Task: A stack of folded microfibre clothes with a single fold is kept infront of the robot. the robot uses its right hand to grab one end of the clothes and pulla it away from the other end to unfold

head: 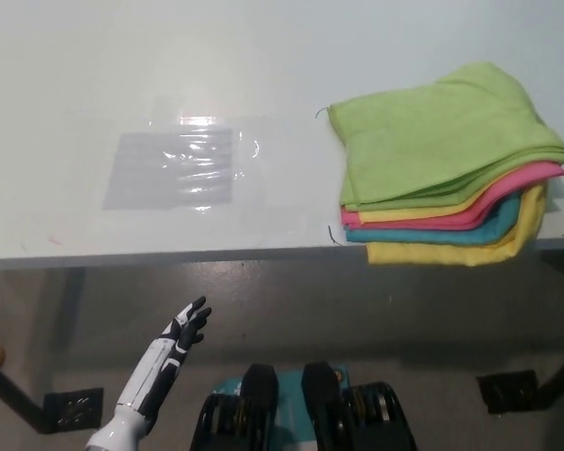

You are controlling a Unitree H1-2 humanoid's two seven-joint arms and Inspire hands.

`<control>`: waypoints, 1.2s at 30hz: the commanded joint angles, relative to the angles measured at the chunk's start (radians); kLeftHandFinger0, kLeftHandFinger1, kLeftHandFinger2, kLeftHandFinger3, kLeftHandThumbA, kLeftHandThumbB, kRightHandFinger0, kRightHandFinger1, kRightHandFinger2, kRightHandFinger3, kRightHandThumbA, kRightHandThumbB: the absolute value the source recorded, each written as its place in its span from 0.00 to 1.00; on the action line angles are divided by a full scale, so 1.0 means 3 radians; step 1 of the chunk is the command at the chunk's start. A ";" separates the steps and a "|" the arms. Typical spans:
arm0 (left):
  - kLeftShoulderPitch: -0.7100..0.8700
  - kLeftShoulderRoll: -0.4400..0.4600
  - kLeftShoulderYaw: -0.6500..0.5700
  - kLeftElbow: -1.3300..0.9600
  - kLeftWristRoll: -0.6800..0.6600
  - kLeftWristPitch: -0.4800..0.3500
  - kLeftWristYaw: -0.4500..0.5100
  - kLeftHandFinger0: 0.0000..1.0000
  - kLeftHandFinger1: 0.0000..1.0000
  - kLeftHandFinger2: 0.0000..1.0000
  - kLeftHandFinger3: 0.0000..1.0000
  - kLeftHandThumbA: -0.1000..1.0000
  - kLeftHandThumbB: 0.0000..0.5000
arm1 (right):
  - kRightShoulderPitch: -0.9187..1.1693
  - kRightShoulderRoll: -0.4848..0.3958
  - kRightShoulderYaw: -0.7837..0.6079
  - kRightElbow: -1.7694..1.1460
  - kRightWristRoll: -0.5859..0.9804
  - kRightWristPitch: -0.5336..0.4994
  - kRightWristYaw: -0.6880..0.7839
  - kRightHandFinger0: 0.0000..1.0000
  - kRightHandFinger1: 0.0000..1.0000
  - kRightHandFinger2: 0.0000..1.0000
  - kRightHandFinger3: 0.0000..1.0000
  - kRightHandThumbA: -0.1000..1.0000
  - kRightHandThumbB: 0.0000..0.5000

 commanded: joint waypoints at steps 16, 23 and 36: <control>-0.0062 0.0052 -0.0022 -0.0102 0.0121 0.0013 0.0016 1.00 1.00 1.00 1.00 0.99 0.57 | 0.0482 0.0224 0.0848 -0.3413 -0.1017 0.0327 0.0161 1.00 1.00 1.00 1.00 1.00 0.28; -0.0039 0.0025 0.0041 -0.0127 -0.0022 -0.0064 0.0009 1.00 1.00 1.00 1.00 0.96 0.52 | 0.1325 0.0291 0.1438 -0.3225 -0.0965 0.0030 0.0422 1.00 1.00 1.00 1.00 1.00 0.22; 0.0070 0.0022 0.0218 -0.0272 -0.0173 -0.0118 0.0009 1.00 1.00 1.00 1.00 0.98 0.55 | 0.1951 0.0201 0.1770 -0.1968 -0.0418 -0.0104 0.0632 1.00 1.00 1.00 1.00 1.00 0.17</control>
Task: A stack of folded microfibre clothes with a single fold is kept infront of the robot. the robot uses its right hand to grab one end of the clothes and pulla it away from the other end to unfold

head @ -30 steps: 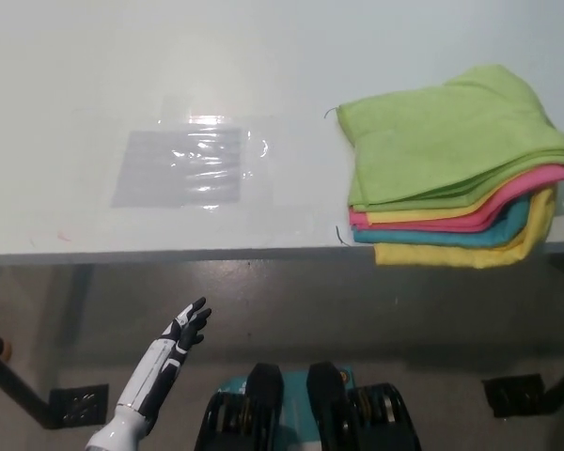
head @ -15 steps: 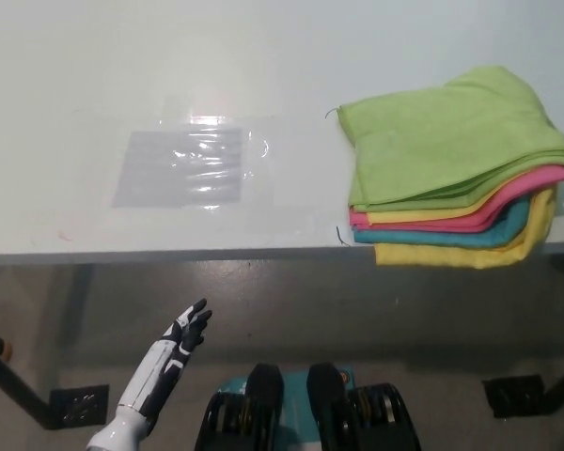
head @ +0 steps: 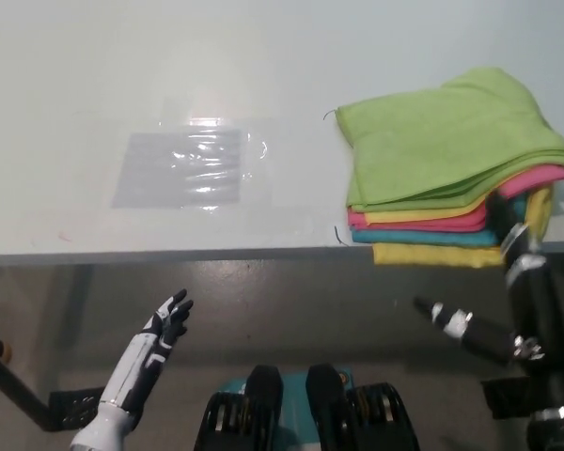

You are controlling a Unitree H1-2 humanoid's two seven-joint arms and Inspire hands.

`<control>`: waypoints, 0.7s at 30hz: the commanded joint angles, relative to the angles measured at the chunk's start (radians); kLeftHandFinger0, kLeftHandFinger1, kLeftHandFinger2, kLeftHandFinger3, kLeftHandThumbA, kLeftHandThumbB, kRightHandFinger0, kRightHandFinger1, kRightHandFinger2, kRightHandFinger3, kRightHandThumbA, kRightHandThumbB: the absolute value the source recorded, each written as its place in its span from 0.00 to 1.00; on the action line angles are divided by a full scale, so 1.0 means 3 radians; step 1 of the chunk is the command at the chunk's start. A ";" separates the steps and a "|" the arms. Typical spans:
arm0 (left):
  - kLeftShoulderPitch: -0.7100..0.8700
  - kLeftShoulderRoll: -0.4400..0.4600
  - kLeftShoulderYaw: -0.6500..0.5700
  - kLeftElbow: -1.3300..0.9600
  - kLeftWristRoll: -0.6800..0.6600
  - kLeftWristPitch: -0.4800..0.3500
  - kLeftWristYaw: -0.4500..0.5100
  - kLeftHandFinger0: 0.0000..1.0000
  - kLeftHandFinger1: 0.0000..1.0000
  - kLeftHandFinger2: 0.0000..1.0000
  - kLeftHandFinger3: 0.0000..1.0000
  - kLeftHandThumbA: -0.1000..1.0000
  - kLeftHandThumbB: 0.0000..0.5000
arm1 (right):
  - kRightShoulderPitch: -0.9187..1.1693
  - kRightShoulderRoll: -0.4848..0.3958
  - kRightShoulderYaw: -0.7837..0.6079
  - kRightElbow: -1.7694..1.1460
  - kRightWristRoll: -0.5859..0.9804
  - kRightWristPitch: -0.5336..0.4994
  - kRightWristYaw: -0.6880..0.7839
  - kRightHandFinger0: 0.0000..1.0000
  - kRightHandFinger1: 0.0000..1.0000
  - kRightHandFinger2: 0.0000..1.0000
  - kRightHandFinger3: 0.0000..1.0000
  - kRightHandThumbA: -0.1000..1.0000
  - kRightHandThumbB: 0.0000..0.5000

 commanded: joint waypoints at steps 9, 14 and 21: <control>0.0187 -0.0010 0.0030 -0.0117 -0.0122 -0.0197 0.0003 1.00 1.00 1.00 1.00 0.97 0.53 | 0.0273 0.0012 0.0006 0.0482 0.0470 -0.0017 0.0311 1.00 1.00 1.00 1.00 1.00 0.11; 0.0238 -0.0024 0.0031 -0.0121 -0.0105 -0.0223 0.0028 1.00 1.00 1.00 1.00 0.96 0.56 | 0.0286 -0.0010 0.0033 0.0647 0.0550 0.0154 0.0440 1.00 1.00 1.00 1.00 1.00 0.08; 0.0256 -0.0021 0.0016 -0.0134 -0.0101 -0.0235 0.0012 1.00 1.00 1.00 1.00 0.96 0.56 | 0.0333 -0.0014 0.0094 0.0610 0.0541 0.0150 0.0523 1.00 1.00 1.00 1.00 1.00 0.02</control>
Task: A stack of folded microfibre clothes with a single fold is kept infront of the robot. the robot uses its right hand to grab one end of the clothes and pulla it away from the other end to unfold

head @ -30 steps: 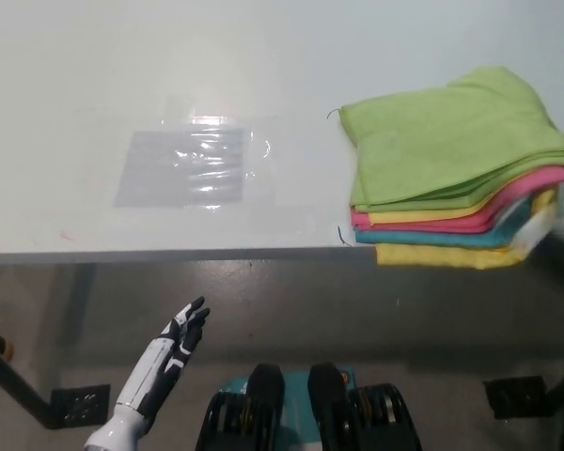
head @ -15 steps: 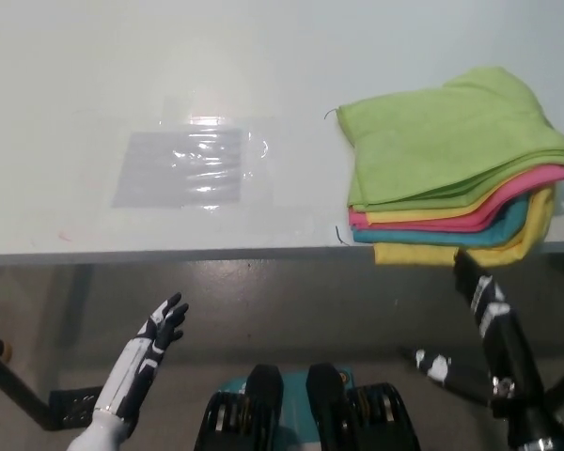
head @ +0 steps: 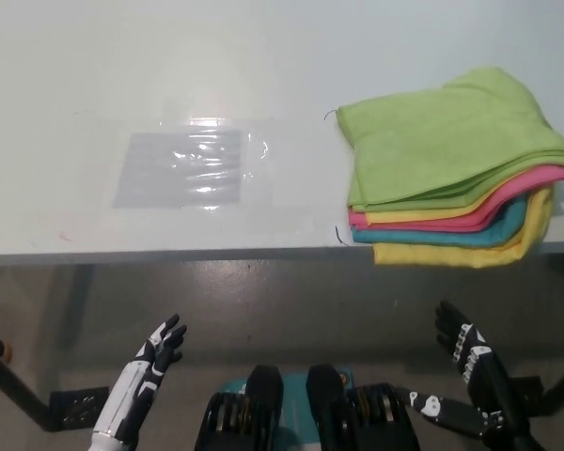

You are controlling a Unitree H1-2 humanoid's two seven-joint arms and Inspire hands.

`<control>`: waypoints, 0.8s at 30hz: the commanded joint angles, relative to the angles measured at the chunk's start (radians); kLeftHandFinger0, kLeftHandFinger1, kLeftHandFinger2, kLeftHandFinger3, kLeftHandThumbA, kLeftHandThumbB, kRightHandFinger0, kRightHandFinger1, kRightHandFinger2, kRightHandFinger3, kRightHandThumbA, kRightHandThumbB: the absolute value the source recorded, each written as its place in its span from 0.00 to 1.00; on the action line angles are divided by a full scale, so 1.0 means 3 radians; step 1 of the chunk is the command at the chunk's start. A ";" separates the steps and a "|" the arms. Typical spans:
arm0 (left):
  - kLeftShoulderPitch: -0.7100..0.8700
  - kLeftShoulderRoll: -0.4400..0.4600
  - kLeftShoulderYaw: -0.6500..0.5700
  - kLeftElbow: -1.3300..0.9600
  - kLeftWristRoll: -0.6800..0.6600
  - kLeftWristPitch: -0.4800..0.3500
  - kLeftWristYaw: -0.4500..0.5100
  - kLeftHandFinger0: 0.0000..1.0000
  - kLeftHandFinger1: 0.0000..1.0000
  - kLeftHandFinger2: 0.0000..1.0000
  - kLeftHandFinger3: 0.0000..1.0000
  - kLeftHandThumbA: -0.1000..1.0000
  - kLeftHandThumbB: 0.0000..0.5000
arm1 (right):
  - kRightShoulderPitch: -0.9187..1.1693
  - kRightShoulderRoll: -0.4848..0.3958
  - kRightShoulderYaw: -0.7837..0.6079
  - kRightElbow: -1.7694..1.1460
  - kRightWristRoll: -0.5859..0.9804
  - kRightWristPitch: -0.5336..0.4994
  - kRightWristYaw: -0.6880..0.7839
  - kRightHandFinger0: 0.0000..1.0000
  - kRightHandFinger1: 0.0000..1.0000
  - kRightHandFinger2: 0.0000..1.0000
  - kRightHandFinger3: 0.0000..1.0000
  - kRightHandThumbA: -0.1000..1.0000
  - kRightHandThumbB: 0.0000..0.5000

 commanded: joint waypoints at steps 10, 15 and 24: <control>-0.0052 0.0010 0.0024 -0.0086 -0.0047 -0.0113 0.0021 1.00 1.00 1.00 1.00 0.96 0.56 | -0.0021 -0.0012 -0.0019 -0.0043 0.0077 0.0074 0.0124 1.00 1.00 1.00 1.00 1.00 0.03; -0.0065 0.0014 0.0040 -0.0070 -0.0052 -0.0092 0.0026 1.00 1.00 1.00 1.00 0.94 0.53 | -0.0046 -0.0021 -0.0023 -0.0040 0.0068 0.0109 0.0128 1.00 1.00 1.00 1.00 1.00 0.02; -0.0078 0.0023 0.0039 -0.0025 -0.0059 -0.0106 0.0010 1.00 1.00 1.00 1.00 0.94 0.50 | -0.0083 -0.0032 -0.0033 -0.0012 0.0021 0.0109 0.0116 1.00 1.00 1.00 1.00 1.00 0.02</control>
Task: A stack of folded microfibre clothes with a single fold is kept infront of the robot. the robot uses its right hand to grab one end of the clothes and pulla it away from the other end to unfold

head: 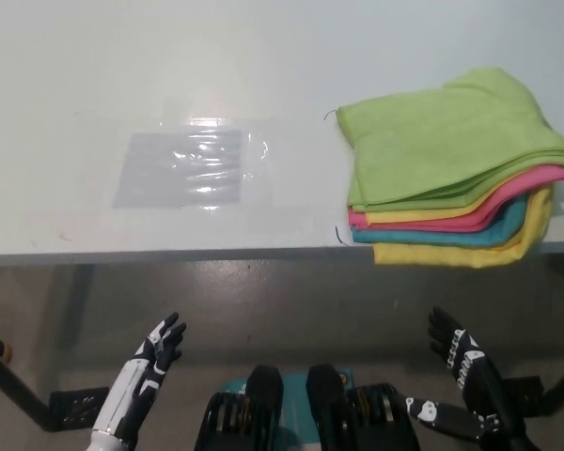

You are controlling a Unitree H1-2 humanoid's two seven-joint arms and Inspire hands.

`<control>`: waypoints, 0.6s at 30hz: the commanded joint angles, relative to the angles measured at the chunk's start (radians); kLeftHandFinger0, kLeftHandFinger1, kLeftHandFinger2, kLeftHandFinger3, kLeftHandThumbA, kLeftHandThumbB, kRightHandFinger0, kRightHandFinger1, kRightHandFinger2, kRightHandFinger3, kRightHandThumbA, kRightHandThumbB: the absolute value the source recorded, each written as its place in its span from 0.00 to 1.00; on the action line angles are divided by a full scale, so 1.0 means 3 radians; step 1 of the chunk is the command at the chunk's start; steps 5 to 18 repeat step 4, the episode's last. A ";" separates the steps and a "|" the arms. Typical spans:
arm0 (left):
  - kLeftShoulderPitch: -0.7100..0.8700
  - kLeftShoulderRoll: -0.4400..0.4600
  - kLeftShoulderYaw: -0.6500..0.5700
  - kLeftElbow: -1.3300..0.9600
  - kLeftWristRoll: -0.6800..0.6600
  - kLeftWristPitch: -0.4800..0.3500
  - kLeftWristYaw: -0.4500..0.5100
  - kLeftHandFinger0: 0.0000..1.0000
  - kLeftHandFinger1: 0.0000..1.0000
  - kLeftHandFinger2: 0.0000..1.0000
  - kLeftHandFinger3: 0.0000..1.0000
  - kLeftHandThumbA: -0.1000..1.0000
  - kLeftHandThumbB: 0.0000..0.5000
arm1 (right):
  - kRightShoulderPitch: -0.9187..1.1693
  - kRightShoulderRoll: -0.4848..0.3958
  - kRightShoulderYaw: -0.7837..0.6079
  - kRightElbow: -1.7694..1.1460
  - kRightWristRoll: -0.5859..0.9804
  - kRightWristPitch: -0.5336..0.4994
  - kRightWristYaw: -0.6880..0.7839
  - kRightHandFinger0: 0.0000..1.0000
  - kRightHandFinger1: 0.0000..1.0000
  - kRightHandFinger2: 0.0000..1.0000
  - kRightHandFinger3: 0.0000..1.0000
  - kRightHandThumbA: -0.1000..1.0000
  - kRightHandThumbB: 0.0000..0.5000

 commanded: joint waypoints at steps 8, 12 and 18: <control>-0.0069 0.0027 0.0025 -0.0024 -0.0063 -0.0099 -0.0002 1.00 1.00 1.00 1.00 0.94 0.50 | -0.0085 -0.0029 -0.0024 -0.0026 -0.0015 -0.0005 0.0029 1.00 1.00 1.00 1.00 1.00 0.02; -0.0069 0.0027 0.0025 -0.0024 -0.0063 -0.0099 -0.0002 1.00 1.00 1.00 1.00 0.94 0.50 | -0.0085 -0.0029 -0.0024 -0.0026 -0.0015 -0.0005 0.0029 1.00 1.00 1.00 1.00 1.00 0.02; -0.0069 0.0027 0.0025 -0.0024 -0.0063 -0.0099 -0.0002 1.00 1.00 1.00 1.00 0.94 0.50 | -0.0085 -0.0029 -0.0024 -0.0026 -0.0015 -0.0005 0.0029 1.00 1.00 1.00 1.00 1.00 0.02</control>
